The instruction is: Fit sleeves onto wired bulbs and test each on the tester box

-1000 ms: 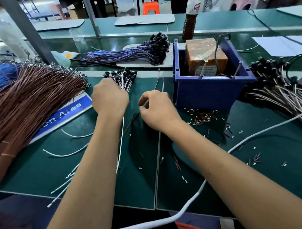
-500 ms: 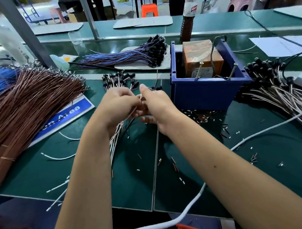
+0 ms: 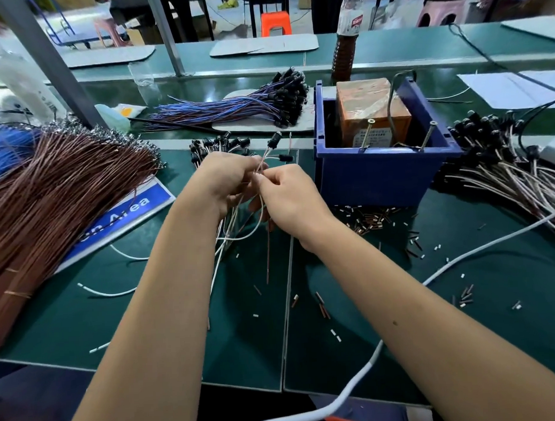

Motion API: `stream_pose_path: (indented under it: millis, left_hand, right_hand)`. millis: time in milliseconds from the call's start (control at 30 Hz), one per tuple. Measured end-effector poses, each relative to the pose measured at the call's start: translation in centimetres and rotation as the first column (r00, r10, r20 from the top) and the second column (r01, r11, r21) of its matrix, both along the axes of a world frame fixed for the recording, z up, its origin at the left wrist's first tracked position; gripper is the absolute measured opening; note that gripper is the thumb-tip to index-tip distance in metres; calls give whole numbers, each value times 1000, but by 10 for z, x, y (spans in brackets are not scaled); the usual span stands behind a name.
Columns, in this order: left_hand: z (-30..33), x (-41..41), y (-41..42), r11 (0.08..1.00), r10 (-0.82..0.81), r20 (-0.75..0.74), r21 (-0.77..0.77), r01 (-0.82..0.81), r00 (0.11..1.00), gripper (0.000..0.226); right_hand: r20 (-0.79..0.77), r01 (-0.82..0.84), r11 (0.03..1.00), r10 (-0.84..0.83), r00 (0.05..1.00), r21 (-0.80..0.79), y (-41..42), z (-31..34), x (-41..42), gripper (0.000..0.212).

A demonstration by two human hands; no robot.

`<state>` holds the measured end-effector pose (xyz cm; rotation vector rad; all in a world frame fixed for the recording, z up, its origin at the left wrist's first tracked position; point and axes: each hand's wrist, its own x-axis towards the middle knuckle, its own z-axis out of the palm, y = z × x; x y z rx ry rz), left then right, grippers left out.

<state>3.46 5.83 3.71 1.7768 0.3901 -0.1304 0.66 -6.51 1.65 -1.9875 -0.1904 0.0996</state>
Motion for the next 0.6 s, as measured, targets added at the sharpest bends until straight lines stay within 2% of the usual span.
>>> stream_pose_path:
  millis: [100, 167, 200, 267, 367, 433, 467, 500, 533, 567, 600]
  left_hand:
    - [-3, 7, 4, 996, 66, 58, -56, -62, 996, 18]
    - [-4, 13, 8, 990, 136, 85, -55, -132, 987, 20]
    - [-6, 17, 12, 984, 176, 99, -5, -176, 979, 21]
    - [-11, 26, 26, 944, 244, 151, 190, -271, 958, 20]
    - [-11, 31, 45, 760, 275, 219, 547, -351, 936, 12]
    - [-2, 29, 44, 623, 257, 235, 702, -346, 938, 25]
    - [6, 26, 40, 597, 244, 270, 715, -364, 931, 33]
    - [15, 23, 35, 603, 225, 335, 690, -401, 915, 37]
    - [25, 18, 28, 685, 208, 418, 583, -437, 884, 38]
    - [35, 9, 19, 811, 194, 485, 410, -417, 853, 41]
    - [47, 2, 10, 924, 171, 527, 208, -321, 833, 49]
  right_hand:
    - [120, 64, 997, -60, 991, -30, -3, -3, -6, 40]
    - [250, 122, 991, -134, 959, 61, -4, -2, -13, 37]
    - [319, 139, 980, -179, 931, 145, -5, 0, -17, 35]
    - [432, 84, 942, -227, 873, 325, -5, 11, -23, 32]
    - [477, -98, 862, -178, 861, 498, -6, 36, -26, 30]
    - [463, -179, 789, -146, 875, 587, -6, 52, -25, 32]
    - [429, -199, 747, -126, 895, 635, -7, 58, -22, 34]
    - [390, -205, 705, -109, 915, 679, -8, 62, -21, 35]
    - [347, -192, 669, -105, 932, 718, -10, 68, -21, 36]
    - [318, -189, 640, -91, 944, 745, -13, 71, -21, 37]
    - [307, -186, 638, -83, 948, 747, -15, 74, -21, 36]
